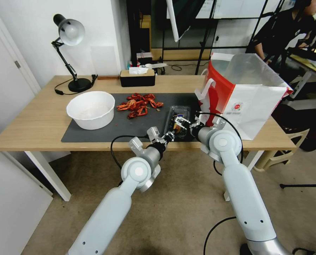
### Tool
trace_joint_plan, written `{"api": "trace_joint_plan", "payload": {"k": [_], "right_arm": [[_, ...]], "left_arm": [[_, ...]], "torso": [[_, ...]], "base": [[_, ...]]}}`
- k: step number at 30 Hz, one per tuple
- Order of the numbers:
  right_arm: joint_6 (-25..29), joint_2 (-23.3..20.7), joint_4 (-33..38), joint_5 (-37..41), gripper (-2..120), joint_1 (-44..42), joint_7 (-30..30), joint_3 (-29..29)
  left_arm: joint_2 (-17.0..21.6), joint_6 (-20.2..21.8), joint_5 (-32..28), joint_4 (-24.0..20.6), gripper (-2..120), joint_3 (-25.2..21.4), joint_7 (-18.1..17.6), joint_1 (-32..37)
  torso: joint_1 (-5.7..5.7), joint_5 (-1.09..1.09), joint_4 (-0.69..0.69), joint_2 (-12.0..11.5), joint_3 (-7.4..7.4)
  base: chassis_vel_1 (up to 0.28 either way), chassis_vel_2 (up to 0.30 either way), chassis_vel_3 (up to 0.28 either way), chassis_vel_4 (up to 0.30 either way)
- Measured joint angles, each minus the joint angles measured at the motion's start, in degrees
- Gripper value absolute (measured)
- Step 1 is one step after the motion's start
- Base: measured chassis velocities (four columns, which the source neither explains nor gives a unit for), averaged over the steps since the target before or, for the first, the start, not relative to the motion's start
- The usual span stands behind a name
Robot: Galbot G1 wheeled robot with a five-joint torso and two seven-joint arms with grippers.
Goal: Close the takeout container lid, then place the container into the takeout bag.
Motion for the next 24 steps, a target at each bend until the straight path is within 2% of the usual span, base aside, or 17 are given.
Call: {"api": "trace_joint_plan", "payload": {"k": [4,5,7,9,11,13,16,17,19,21,22,24], "right_arm": [[0.00,-0.20,-0.33,0.98,74,-0.10,-0.03,0.12],[0.00,-0.20,-0.33,0.98,74,-0.10,-0.03,0.12],[0.00,-0.17,-0.44,1.26,63,-0.17,-0.16,0.10],[0.00,-0.10,-0.48,1.36,60,-0.18,-0.16,0.08],[0.00,0.34,-0.69,1.53,48,-0.13,0.06,0.01],[0.00,0.58,-0.80,1.53,44,-0.13,0.19,-0.02],[0.00,1.03,-0.92,1.58,31,-0.26,0.54,-0.17],[0.00,1.03,-0.92,1.58,31,-0.26,0.54,-0.17],[0.00,1.22,-0.93,1.60,20,-0.52,0.72,-0.23],[0.00,1.23,-0.81,1.64,12,-0.64,0.83,-0.24],[0.00,1.23,-0.81,1.64,12,-0.64,0.83,-0.24],[0.00,1.07,-0.37,1.94,1,-0.74,1.08,-0.24]], "left_arm": [[-0.01,-0.05,0.00,-0.01,0,-0.01,-0.05,-0.02],[-0.01,-0.05,0.00,-0.01,0,-0.01,-0.05,-0.02],[0.02,-0.07,0.00,-0.03,0,-0.03,-0.05,0.01],[0.04,-0.08,0.00,-0.05,0,-0.04,-0.05,0.02],[0.14,-0.11,0.00,-0.27,0,-0.07,-0.05,0.08],[0.19,-0.13,-0.02,-0.43,0,-0.09,-0.05,0.09],[0.31,-0.17,-0.15,-0.80,0,-0.13,-0.11,0.10],[0.31,-0.17,-0.15,-0.80,0,-0.13,-0.11,0.10],[0.36,-0.26,-0.24,-1.04,0,-0.15,-0.18,0.07],[0.36,-0.30,-0.27,-1.12,0,-0.15,-0.23,0.03],[0.36,-0.30,-0.27,-1.12,0,-0.15,-0.23,0.03],[0.30,-0.32,-0.29,-1.12,0,-0.15,-0.27,0.01]], "torso": [[0.00,0.00,0.00,0.00,0.00],[0.00,0.00,0.00,0.00,0.00],[0.00,0.00,0.00,0.00,0.00],[0.00,0.00,0.00,0.00,0.00],[0.00,0.00,0.01,0.00,0.00],[0.00,0.00,0.00,0.00,0.00],[0.00,0.00,0.00,0.00,0.00],[0.00,0.00,0.00,0.00,0.00],[0.00,0.00,0.01,0.00,0.00],[0.00,0.00,0.00,0.00,0.00],[0.00,0.00,0.00,0.00,0.00],[0.00,0.00,0.00,0.00,0.00]], "base": [[0.000,0.000,0.000,0.000],[0.000,0.000,0.000,0.000],[0.000,0.000,0.000,0.000],[0.000,0.000,0.000,0.000],[0.000,0.000,0.000,0.000],[0.000,0.000,0.000,0.000],[0.000,0.000,0.000,0.000],[0.000,0.000,0.000,0.000],[0.000,0.000,0.000,0.000],[0.000,0.000,0.000,0.000],[0.000,0.000,0.000,0.000],[0.000,0.000,0.000,0.000]]}}
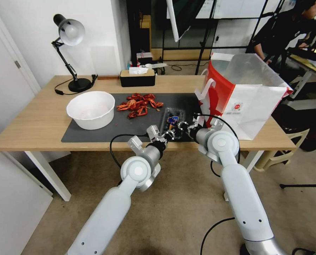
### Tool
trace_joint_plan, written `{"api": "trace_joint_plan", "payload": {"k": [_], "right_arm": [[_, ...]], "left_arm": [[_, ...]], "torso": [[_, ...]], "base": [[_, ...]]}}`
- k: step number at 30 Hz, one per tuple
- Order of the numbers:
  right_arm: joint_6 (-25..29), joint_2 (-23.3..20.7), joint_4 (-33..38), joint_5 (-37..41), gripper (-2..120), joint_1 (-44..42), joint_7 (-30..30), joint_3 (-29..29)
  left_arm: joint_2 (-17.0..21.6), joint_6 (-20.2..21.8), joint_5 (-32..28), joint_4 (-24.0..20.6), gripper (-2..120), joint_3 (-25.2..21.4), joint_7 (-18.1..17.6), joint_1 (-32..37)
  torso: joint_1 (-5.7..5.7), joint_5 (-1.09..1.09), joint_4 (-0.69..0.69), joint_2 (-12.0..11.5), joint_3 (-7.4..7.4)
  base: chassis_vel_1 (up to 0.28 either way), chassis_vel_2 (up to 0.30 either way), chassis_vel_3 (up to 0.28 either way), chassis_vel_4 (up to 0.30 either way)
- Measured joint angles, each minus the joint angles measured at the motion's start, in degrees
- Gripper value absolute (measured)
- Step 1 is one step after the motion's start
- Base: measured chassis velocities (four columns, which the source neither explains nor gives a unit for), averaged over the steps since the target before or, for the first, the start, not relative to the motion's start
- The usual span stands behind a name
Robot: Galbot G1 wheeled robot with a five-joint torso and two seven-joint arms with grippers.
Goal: Close the takeout container lid, then place the container into the takeout bag.
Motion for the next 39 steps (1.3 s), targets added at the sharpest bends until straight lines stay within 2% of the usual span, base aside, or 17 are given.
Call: {"api": "trace_joint_plan", "payload": {"k": [13,24,28,29,33,34,35,38,39], "right_arm": [[0.01,-0.79,0.89,0.40,0,-0.18,0.35,0.52],[0.04,-1.83,3.12,2.41,0,-0.41,0.36,1.25],[0.08,-1.93,4.27,3.55,0,-0.41,0.24,1.30],[0.08,-1.93,4.27,3.55,0,-0.41,0.24,1.30],[0.94,-1.60,5.54,4.03,0,-0.59,-1.20,1.31],[0.94,-1.60,5.54,4.03,0,-0.59,-1.20,1.31],[1.21,-1.64,5.92,4.05,0,-0.78,-1.69,1.33],[1.73,-1.79,6.46,4.15,0,-0.96,-2.52,1.40],[2.53,-2.00,6.99,4.41,0,-1.01,-3.71,1.43]], "left_arm": [[0.42,-0.07,-0.29,-0.27,0,-1.22,0.05,0.20],[4.67,-0.58,1.47,-5.55,0,-5.23,1.98,4.79],[6.67,-2.09,7.85,-8.07,0,-7.31,4.64,9.03],[6.67,-2.09,7.85,-8.07,0,-7.31,4.64,9.03],[8.24,-5.01,19.62,-9.92,0,-9.03,8.49,14.94],[8.24,-5.01,19.62,-9.92,0,-9.03,8.49,14.94],[8.39,-5.84,22.26,-9.96,1,-9.21,9.33,15.94],[8.57,-7.08,25.85,-10.05,5,-9.60,10.67,17.41],[8.67,-8.38,28.89,-10.17,12,-10.21,11.85,18.81]], "torso": [[0.00,0.00,0.00,0.00,0.00],[0.00,-0.01,0.00,0.00,0.00],[0.00,-0.01,0.00,0.00,0.00],[0.00,-0.01,0.00,0.00,0.00],[0.00,0.00,0.00,0.00,0.00],[0.00,0.00,0.00,0.00,0.00],[0.00,0.00,0.01,0.00,0.00],[0.00,0.00,-0.01,0.00,0.00],[0.00,0.00,-0.02,0.00,0.00]], "base": [[0.000,0.000,0.000,0.000],[0.000,0.000,0.000,0.000],[0.000,0.000,0.000,0.000],[0.000,0.000,0.000,0.000],[0.000,0.000,0.000,0.000],[0.000,0.000,0.000,0.000],[0.000,0.000,0.000,0.000],[0.000,0.000,0.000,0.000],[0.000,0.000,0.000,0.000]]}}
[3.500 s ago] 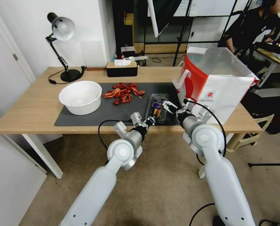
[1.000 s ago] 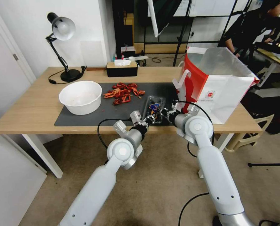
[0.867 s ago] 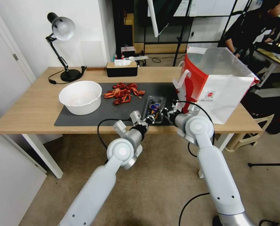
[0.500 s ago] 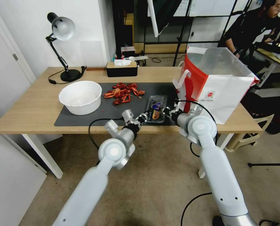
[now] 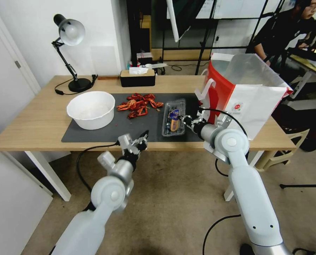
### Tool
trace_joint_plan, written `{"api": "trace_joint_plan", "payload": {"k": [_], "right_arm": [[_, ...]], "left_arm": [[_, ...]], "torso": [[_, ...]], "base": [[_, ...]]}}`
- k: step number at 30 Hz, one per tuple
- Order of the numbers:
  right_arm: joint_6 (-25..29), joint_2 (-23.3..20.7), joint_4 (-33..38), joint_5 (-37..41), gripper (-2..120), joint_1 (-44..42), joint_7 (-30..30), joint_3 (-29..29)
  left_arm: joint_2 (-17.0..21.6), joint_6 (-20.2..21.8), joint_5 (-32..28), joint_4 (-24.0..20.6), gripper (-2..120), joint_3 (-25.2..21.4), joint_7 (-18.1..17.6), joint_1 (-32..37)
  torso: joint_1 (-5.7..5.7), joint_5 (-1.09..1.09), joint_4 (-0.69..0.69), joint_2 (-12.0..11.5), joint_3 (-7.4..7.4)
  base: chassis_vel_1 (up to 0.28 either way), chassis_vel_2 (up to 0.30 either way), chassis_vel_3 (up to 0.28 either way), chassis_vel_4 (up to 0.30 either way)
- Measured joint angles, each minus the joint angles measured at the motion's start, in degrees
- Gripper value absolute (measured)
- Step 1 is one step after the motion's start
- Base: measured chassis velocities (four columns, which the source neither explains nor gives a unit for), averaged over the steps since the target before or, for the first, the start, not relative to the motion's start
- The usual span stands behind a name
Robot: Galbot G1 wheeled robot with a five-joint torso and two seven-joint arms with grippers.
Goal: Close the takeout container lid, then place the container into the takeout bag.
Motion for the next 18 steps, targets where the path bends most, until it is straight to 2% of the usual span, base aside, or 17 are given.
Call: {"api": "trace_joint_plan", "payload": {"k": [2,6,9,13,16,17,18], "right_arm": [[1.54,-0.44,1.00,0.78,0,0.16,-2.09,0.08],[2.86,-0.95,2.03,1.34,0,0.42,-3.51,0.39],[5.60,-1.87,3.97,1.43,0,1.41,-6.00,0.62],[6.48,-2.29,4.78,1.43,0,2.06,-6.54,0.75],[9.12,-3.88,5.87,1.18,0,4.46,-7.49,1.31],[9.12,-3.88,5.87,1.18,0,4.46,-7.49,1.31],[10.52,-4.89,5.96,0.68,0,5.74,-8.05,1.63]], "left_arm": [[0.05,-2.80,5.22,-0.03,24,-1.57,1.56,2.52],[-0.03,-5.16,9.24,0.31,32,-3.03,2.98,4.41],[-0.61,-9.91,16.79,1.74,48,-6.36,5.63,7.92],[-0.76,-11.10,18.44,1.98,57,-7.50,6.13,9.21],[-0.82,-12.90,18.80,2.22,72,-9.58,6.36,11.87],[-0.82,-12.90,18.80,2.22,72,-9.58,6.36,11.87],[-0.81,-13.50,18.54,2.33,77,-10.28,6.55,12.85]], "torso": [[0.00,0.01,0.03,0.00,0.00],[0.00,0.00,0.02,0.00,0.00],[0.00,0.00,0.03,0.00,0.00],[0.00,0.00,0.03,0.00,0.00],[0.00,0.01,0.02,0.00,-0.01],[0.00,0.01,0.02,0.00,-0.01],[0.00,0.00,0.03,0.00,0.00]], "base": [[0.000,0.000,0.000,0.000],[0.000,0.000,0.000,0.000],[0.000,0.000,0.000,0.000],[0.000,0.000,0.000,0.000],[0.000,0.000,0.000,0.000],[0.000,0.000,0.000,0.000],[0.000,0.000,0.000,0.000]]}}
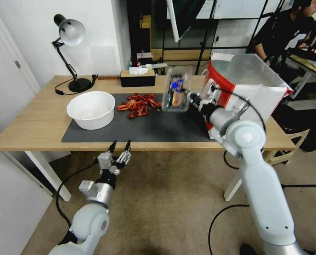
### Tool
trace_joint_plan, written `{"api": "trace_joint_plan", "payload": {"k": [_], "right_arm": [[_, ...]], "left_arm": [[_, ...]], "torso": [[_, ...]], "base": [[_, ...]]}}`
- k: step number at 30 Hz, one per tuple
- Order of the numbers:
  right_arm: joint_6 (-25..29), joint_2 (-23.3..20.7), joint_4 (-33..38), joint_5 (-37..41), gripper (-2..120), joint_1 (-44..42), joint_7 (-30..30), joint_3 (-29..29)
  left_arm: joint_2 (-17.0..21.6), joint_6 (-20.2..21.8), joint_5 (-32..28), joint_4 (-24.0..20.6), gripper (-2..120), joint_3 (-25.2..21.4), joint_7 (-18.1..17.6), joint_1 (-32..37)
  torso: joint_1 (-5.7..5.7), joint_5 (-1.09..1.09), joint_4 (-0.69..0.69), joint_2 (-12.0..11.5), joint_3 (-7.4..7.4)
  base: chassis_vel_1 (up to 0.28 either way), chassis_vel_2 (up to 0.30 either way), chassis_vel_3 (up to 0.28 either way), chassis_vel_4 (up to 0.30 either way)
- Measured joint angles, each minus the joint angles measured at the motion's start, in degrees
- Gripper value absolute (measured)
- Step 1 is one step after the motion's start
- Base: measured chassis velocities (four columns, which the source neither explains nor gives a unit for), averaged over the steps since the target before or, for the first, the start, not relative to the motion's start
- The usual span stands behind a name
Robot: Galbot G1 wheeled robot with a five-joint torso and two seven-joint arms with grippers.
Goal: Close the takeout container lid, then place the container into the takeout bag.
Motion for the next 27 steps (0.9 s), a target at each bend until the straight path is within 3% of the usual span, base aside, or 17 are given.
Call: {"api": "trace_joint_plan", "payload": {"k": [2,5,10,13,27], "right_arm": [[0.20,-0.16,0.00,-0.09,0,0.17,-0.09,0.05],[3.86,-3.21,-0.83,-1.91,0,3.24,-1.29,1.08],[6.93,-6.67,-2.76,-4.55,0,6.24,-1.54,2.69],[8.89,-9.62,-5.53,-11.36,0,7.89,-3.08,3.08],[9.27,-13.40,-7.04,-22.34,0,6.34,-3.21,5.01]], "left_arm": [[0.00,-0.12,0.00,0.03,79,-0.11,0.05,0.15],[-0.32,-3.09,2.26,0.67,98,-1.70,0.73,2.38],[-0.61,-4.38,3.37,0.02,100,-2.73,0.77,4.58],[-0.90,-6.44,4.56,0.17,100,-3.08,0.77,6.34],[-1.54,-7.56,5.11,1.19,100,-2.25,0.65,6.51]], "torso": [[0.00,0.00,0.00,0.00,0.00],[0.00,0.00,0.00,0.00,0.00],[0.00,0.02,-0.01,-0.01,0.00],[0.01,0.02,-0.01,-0.02,0.00],[0.01,0.02,-0.01,-0.01,0.00]], "base": [[0.000,0.000,0.000,0.000],[0.000,0.000,0.000,0.000],[0.000,0.000,0.000,0.000],[0.000,0.000,0.000,0.000],[0.000,0.000,0.000,0.000]]}}
